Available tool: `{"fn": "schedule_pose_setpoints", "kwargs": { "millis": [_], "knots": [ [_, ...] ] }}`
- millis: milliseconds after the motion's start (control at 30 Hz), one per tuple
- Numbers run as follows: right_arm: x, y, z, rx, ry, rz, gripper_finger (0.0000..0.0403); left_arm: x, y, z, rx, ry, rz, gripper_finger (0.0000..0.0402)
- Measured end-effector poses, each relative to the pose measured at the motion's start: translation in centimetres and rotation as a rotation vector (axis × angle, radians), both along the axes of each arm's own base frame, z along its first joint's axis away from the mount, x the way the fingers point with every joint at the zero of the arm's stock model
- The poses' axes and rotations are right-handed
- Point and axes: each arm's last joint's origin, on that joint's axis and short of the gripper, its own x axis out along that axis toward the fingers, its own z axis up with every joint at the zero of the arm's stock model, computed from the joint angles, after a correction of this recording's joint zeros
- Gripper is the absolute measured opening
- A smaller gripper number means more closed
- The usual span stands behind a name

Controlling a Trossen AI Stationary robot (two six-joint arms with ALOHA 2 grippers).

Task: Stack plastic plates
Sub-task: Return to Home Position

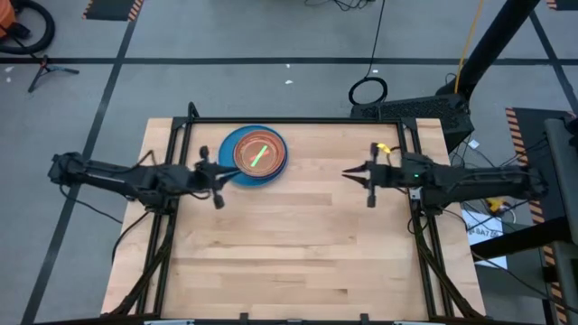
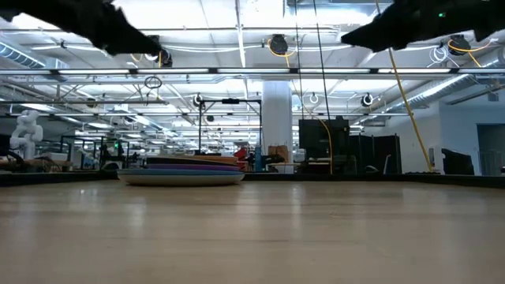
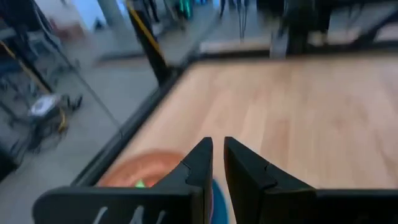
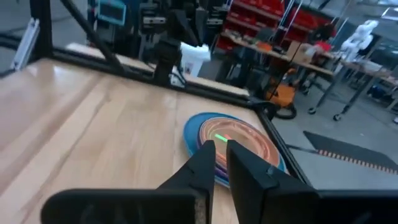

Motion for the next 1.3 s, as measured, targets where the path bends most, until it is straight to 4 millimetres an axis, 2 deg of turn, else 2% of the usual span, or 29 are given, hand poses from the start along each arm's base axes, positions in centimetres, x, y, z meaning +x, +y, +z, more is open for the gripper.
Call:
{"fn": "schedule_pose_setpoints", "kwargs": {
  "millis": [267, 567, 733, 900, 1000, 1167, 1300],
  "knots": [
    [-3.6, 0.4, -0.7, 0.035, -0.118, 0.047, 0.0033, -4.0, 0.5, -1.0, -0.017, -0.163, -0.003, 0.0049],
    [-6.5, 0.7, -3.8, 0.130, -0.197, 0.041, 0.0033, -7.1, 0.8, -3.1, -0.052, -0.322, -0.040, 0.0049],
    [-7.4, 0.7, -5.5, 0.197, -0.239, 0.039, 0.0033, -7.7, 0.7, -5.2, -0.111, -0.355, -0.120, 0.0049],
    [-7.5, 0.7, -7.5, 0.259, -0.242, 0.033, 0.0034, -7.7, 0.3, -7.1, -0.173, -0.279, -0.225, 0.0049],
    [-7.4, 0.6, -7.6, 0.294, -0.259, 0.007, 0.0034, -7.6, 0.0, -7.6, -0.220, -0.222, -0.336, 0.0049],
    [-7.4, 0.5, -8.0, 0.348, -0.241, -0.052, 0.0034, -7.9, -1.0, -8.0, -0.262, -0.143, -0.699, 0.0049],
    [-7.5, 0.4, -8.0, 0.298, -0.240, -0.077, 0.0034, -7.9, -1.2, -8.4, -0.225, -0.122, -0.763, 0.0049]
  ]
}}
